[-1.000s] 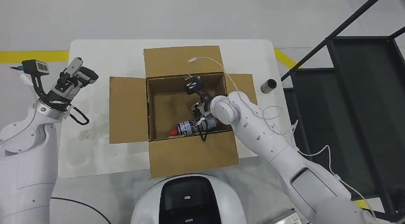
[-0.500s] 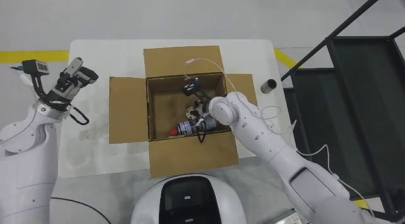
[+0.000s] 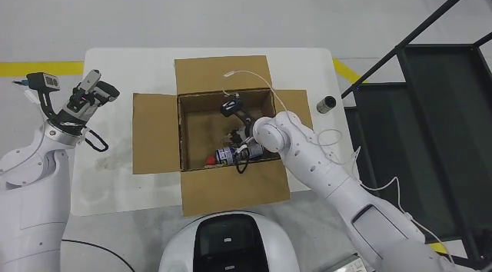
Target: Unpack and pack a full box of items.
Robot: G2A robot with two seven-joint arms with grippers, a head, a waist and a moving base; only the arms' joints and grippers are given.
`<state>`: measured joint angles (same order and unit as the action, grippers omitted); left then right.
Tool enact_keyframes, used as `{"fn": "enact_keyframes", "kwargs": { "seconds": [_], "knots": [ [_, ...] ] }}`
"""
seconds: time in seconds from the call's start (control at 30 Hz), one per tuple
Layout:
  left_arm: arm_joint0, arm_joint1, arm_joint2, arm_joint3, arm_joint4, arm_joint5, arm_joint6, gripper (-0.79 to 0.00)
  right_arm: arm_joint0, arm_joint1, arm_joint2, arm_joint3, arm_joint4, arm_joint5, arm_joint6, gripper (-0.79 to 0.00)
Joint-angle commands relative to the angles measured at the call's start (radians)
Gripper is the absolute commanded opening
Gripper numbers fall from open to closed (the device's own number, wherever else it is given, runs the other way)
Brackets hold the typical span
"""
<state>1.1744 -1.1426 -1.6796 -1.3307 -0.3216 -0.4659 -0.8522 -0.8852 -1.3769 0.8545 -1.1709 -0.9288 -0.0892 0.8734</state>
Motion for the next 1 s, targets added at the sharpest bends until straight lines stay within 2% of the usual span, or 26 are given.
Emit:
{"fn": "enact_keyframes", "kwargs": {
  "seconds": [0.0, 0.63, 0.77, 0.83, 0.87, 0.9, 0.93, 0.97],
  "knots": [
    [0.000, 0.000, 0.000, 0.000, 0.000, 0.000, 0.000, 0.000, 0.001, -0.002, -0.004, 0.009, 0.000, 0.000, 0.003, 0.000],
    [0.000, 0.000, 0.000, 0.000, 0.000, 0.000, 0.000, 0.000, 0.073, -0.053, -0.105, 0.140, -0.039, 0.035, -0.003, -0.015],
    [0.000, 0.000, 0.000, 0.000, 0.000, 0.000, 0.000, 0.000, 0.073, -0.060, -0.116, 0.148, -0.049, 0.041, -0.003, -0.182],
    [0.000, 0.000, 0.000, 0.000, 0.000, 0.000, 0.000, 0.000, 0.074, -0.063, -0.118, 0.151, -0.049, 0.043, -0.004, -0.462],
    [0.000, 0.000, 0.000, 0.000, 0.000, 0.000, 0.000, 0.000, 0.075, -0.064, -0.119, 0.150, -0.052, 0.042, -0.006, -0.570],
    [0.000, 0.000, 0.000, 0.000, 0.000, 0.000, 0.000, 0.000, 0.075, -0.065, -0.118, 0.148, -0.053, 0.043, -0.008, -0.751],
    [0.000, 0.000, 0.000, 0.000, 0.000, 0.000, 0.000, 0.000, 0.075, -0.065, -0.116, 0.146, -0.055, 0.044, -0.009, -0.785],
    [0.000, 0.000, 0.000, 0.000, 0.000, 0.000, 0.000, 0.000, 0.074, -0.065, -0.115, 0.143, -0.059, 0.044, -0.010, -0.785]
  ]
}}
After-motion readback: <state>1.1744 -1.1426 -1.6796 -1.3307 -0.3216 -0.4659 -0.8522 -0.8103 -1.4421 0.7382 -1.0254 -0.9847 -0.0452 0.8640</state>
